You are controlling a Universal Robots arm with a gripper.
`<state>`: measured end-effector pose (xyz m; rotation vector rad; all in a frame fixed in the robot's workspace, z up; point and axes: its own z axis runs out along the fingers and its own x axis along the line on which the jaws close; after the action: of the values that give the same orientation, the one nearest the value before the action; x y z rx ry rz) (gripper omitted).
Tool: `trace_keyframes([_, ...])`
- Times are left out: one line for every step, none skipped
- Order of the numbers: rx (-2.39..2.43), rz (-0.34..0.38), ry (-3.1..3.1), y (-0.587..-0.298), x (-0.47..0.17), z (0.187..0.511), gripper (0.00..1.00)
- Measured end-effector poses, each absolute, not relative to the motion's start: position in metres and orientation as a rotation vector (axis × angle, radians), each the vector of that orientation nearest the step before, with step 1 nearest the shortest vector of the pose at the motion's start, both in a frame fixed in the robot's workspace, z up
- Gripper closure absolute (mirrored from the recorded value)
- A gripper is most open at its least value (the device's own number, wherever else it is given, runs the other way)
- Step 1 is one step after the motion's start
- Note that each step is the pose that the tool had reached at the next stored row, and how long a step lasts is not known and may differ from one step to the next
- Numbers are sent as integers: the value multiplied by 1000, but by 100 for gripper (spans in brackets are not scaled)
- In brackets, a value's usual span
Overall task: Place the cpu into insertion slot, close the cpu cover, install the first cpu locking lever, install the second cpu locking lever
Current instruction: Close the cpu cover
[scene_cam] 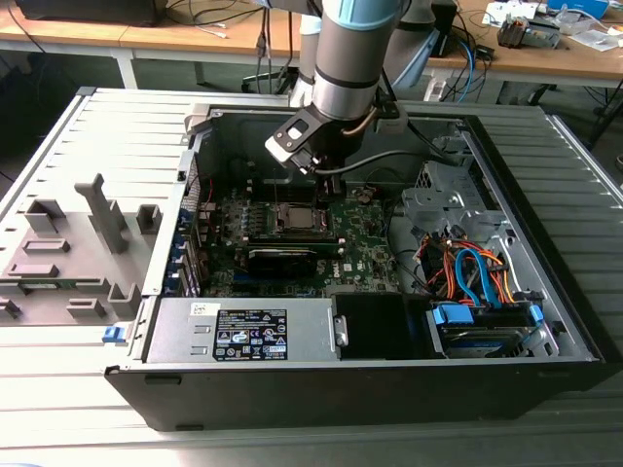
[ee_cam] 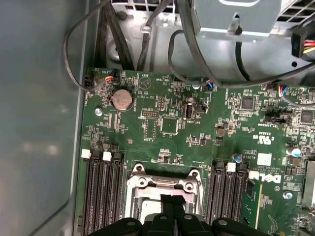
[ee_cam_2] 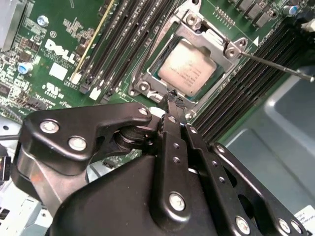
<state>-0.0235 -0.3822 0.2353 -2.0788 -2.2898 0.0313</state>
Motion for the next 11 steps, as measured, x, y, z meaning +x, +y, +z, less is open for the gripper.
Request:
trace_keyframes([-2079, 31, -2290, -382, -24, 234, 89])
trace_keyframes([-2078, 31, -2290, -382, -25, 233, 89])
trace_keyframes([-2077, 31, -2291, -382, -25, 232, 89])
trace_keyframes([-2075, 31, -2293, -382, -26, 231, 89])
trace_keyframes([-2073, 31, -2295, -382, -27, 230, 89])
trace_keyframes([-2071, 32, -2297, -382, -29, 230, 89])
trace_keyframes([-2071, 32, -2297, -382, -31, 230, 89])
trace_keyframes([-2071, 31, -2297, -382, -33, 230, 89])
trace_keyframes([-2070, 31, -2297, -382, -36, 230, 89])
trace_keyframes([-2071, 31, -2297, -382, -40, 230, 89])
trace_keyframes([-2071, 31, -2297, -382, -42, 230, 89])
